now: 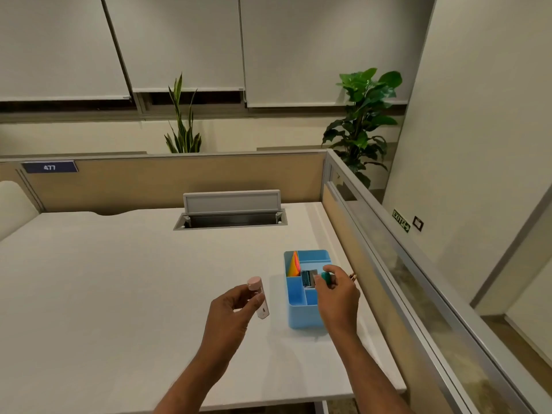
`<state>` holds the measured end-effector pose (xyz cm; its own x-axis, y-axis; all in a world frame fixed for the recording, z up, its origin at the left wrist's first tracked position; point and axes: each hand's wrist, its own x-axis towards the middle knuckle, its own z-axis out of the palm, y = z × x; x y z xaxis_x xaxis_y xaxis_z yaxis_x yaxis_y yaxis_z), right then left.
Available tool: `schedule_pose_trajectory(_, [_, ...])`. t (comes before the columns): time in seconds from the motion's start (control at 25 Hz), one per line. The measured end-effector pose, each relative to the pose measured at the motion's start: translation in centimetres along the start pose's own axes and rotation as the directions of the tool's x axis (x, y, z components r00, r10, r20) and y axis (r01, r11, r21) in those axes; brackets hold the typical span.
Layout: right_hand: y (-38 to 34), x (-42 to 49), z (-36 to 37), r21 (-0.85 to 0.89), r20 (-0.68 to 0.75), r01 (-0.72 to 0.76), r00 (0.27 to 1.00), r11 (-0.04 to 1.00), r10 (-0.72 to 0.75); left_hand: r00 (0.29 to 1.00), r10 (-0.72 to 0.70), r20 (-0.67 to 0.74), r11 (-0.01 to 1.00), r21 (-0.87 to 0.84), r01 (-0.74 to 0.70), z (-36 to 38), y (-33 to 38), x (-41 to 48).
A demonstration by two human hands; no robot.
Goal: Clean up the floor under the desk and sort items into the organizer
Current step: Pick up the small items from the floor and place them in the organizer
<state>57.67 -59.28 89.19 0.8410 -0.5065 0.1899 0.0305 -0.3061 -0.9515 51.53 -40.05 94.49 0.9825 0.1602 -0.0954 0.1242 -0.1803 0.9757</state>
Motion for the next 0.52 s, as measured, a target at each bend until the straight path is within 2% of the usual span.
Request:
schedule_pose_trajectory(0.24, [2.9, 1.7, 3.8, -0.226, 0.122, 0.084, 0.991, 0.971, -0.057, 0.998, -0.049, -0.039, 0.999, 0.012, 0.049, 0.5, -2.1, 2.0])
schedule_pose_trajectory(0.4, [4.6, 2.2, 5.3, -0.378, 0.228, 0.189, 0.968, 0.906, -0.107, 0.997, -0.074, -0.039, 0.997, 0.017, 0.075, 0.4, -2.9, 2.4])
schedule_pose_trajectory(0.52, [5.6, 2.3, 5.9, -0.468, 0.252, 0.277, 0.952, 0.839, -0.173, 0.997, -0.075, -0.024, 0.997, 0.015, 0.075, 0.2, -3.5, 2.8])
